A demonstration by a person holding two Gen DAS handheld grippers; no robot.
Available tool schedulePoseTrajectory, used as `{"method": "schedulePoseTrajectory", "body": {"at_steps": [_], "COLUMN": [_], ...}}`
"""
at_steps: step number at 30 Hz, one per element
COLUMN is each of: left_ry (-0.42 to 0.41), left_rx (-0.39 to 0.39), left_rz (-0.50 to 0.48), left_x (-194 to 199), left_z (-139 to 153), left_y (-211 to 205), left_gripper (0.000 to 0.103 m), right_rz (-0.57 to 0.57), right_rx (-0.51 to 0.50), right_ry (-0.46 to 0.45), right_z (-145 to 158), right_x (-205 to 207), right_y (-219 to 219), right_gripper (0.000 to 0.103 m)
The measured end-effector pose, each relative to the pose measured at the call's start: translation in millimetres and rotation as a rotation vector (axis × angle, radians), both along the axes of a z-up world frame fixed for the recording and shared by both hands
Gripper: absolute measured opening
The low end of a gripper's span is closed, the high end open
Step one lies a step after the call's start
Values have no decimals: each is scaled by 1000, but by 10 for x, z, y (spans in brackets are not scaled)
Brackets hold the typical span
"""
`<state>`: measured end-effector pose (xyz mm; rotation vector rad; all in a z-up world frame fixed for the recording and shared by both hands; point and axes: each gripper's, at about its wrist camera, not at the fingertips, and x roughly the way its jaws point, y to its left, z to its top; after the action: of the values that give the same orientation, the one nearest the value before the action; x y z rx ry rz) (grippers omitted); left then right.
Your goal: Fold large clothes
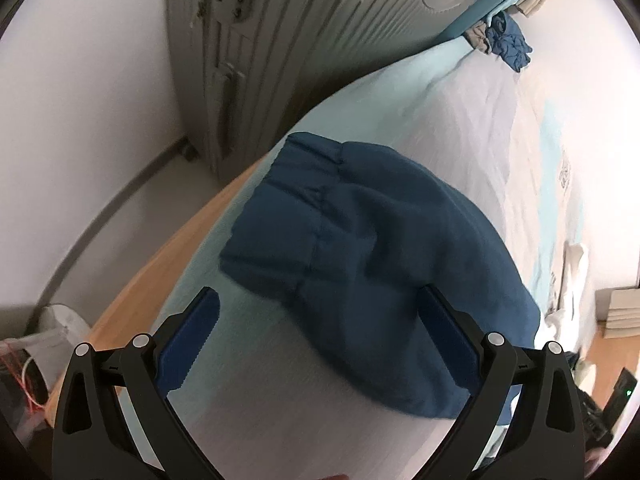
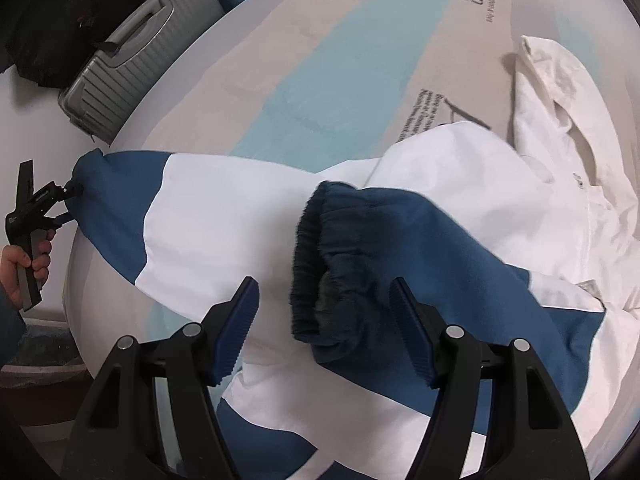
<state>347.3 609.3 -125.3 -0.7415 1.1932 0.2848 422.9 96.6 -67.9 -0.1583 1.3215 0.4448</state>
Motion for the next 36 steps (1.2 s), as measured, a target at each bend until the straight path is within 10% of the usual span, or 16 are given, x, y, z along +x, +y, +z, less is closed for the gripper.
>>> {"method": "schedulePoseTrajectory", "body": {"at_steps": [5,22,36], "left_ry": [20,27,8], "left_rx": [-40,63,216], "left_rz": [-16,-89,-159], "left_x": [198,334,401], "left_z": [-58,185,759], "left_y": [78,-277,-900], "left_gripper": [91,5,3], "right_rz": [-37,-144,-225], "right_rx": [-2,-3,1], "right_ry": [-4,7,-8], "right_z": [97,238,397], "right_x": [-6,-47,-161], "right_y": [-150,-547,-1090], "right_gripper": [65,65,65]}}
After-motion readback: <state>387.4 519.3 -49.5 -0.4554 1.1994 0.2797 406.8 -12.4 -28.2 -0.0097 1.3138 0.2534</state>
